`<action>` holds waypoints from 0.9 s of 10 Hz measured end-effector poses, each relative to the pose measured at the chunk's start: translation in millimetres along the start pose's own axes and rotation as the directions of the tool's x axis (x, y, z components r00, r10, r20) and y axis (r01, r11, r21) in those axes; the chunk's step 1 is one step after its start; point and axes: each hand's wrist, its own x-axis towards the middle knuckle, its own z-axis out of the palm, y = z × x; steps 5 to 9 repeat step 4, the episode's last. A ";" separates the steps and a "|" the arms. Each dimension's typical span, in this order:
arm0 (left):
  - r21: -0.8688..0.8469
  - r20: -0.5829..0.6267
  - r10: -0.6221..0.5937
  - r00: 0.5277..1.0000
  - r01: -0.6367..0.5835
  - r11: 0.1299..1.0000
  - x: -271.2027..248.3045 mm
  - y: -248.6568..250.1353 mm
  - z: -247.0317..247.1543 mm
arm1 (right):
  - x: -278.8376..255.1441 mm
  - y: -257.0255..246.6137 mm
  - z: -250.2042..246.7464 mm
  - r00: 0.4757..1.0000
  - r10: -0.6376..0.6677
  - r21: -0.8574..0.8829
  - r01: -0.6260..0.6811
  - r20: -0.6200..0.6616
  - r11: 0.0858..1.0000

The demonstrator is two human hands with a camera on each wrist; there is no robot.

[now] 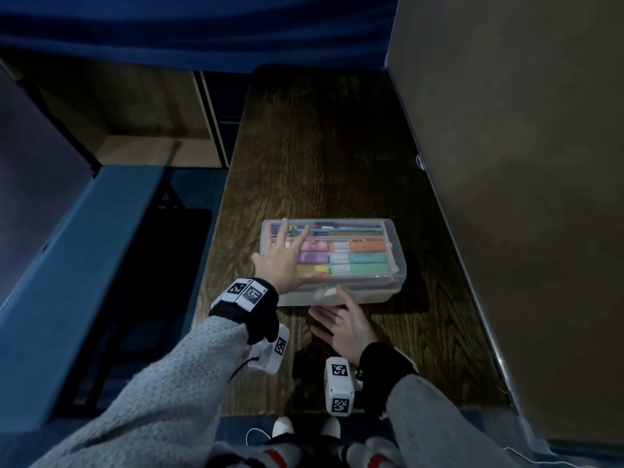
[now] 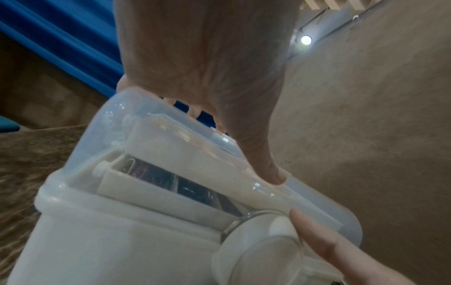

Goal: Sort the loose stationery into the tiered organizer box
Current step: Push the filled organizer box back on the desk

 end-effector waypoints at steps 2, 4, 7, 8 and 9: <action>0.008 0.008 0.001 1.000 -0.001 1.000 -2.2 -1.4 1.2 | -0.5 2.7 15.7 0.966 -0.206 -0.316 0.148 -0.158 0.937; -0.156 -0.101 0.069 0.993 -0.084 0.984 -16.5 -5.8 -9.5 | -13.6 -2.9 20.7 0.950 -0.206 -0.536 0.050 -0.236 0.843; -0.156 -0.101 0.069 0.993 -0.084 0.984 -16.5 -5.8 -9.5 | -13.6 -2.9 20.7 0.950 -0.206 -0.536 0.050 -0.236 0.843; -0.156 -0.101 0.069 0.993 -0.084 0.984 -16.5 -5.8 -9.5 | -13.6 -2.9 20.7 0.950 -0.206 -0.536 0.050 -0.236 0.843; -0.156 -0.101 0.069 0.993 -0.084 0.984 -16.5 -5.8 -9.5 | -13.6 -2.9 20.7 0.950 -0.206 -0.536 0.050 -0.236 0.843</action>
